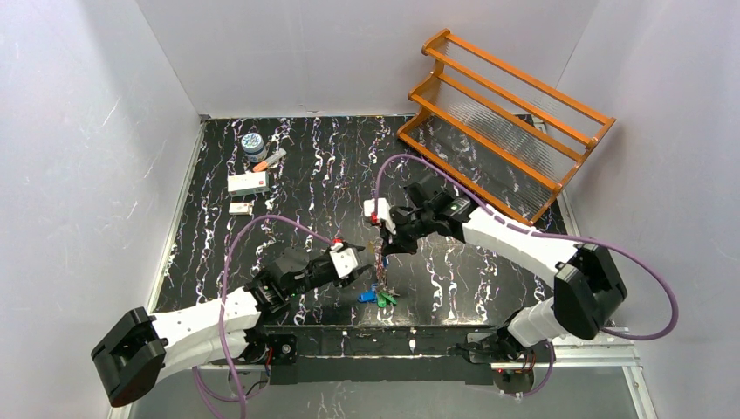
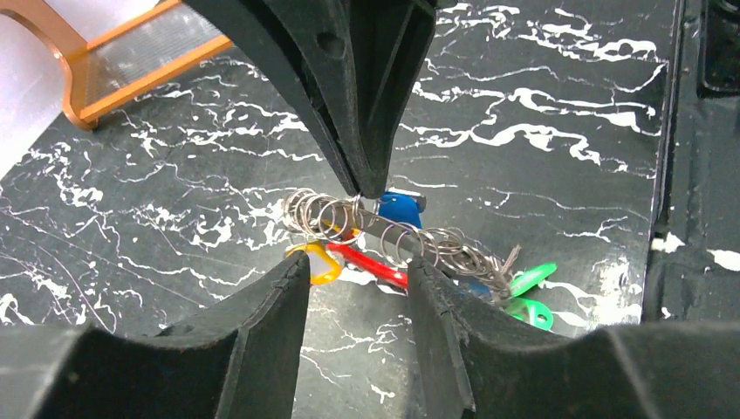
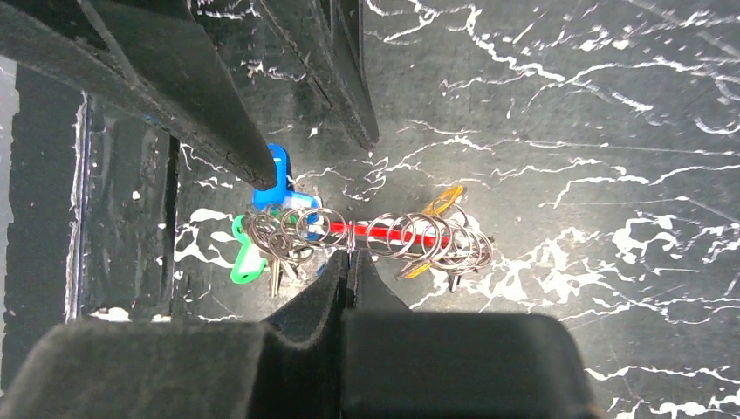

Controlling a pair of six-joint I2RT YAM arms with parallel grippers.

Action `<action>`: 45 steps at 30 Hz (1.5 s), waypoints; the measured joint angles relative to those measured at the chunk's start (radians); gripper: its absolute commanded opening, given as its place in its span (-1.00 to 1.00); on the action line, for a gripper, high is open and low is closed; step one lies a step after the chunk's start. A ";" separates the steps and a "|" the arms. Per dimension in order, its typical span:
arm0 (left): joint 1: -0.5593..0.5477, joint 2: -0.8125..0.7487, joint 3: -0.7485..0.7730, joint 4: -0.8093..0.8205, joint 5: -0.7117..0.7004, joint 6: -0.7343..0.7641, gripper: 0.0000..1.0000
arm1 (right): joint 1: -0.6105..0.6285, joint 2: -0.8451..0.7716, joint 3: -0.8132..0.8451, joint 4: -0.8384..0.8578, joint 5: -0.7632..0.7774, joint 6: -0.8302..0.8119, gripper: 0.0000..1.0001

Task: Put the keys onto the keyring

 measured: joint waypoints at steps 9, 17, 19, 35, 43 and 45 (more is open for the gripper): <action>0.000 0.039 0.001 -0.055 -0.002 0.016 -0.12 | 0.079 0.108 0.112 -0.114 0.133 -0.003 -0.97; 0.000 0.105 0.001 -0.034 -0.001 0.004 -0.24 | 0.093 0.129 0.125 -0.119 0.124 -0.006 -0.97; 0.000 0.110 0.001 -0.022 -0.001 0.001 -0.26 | 0.095 0.129 0.125 -0.121 0.111 -0.011 -0.97; 0.000 0.145 0.001 0.028 -0.009 -0.003 -0.71 | 0.107 0.129 0.125 -0.137 0.061 -0.047 -0.97; 0.000 0.178 0.006 0.030 0.000 0.003 -0.73 | 0.111 0.129 0.125 -0.138 0.061 -0.058 -0.97; 0.000 0.182 0.008 0.030 0.003 0.002 -0.72 | 0.111 0.129 0.125 -0.138 0.061 -0.061 -0.97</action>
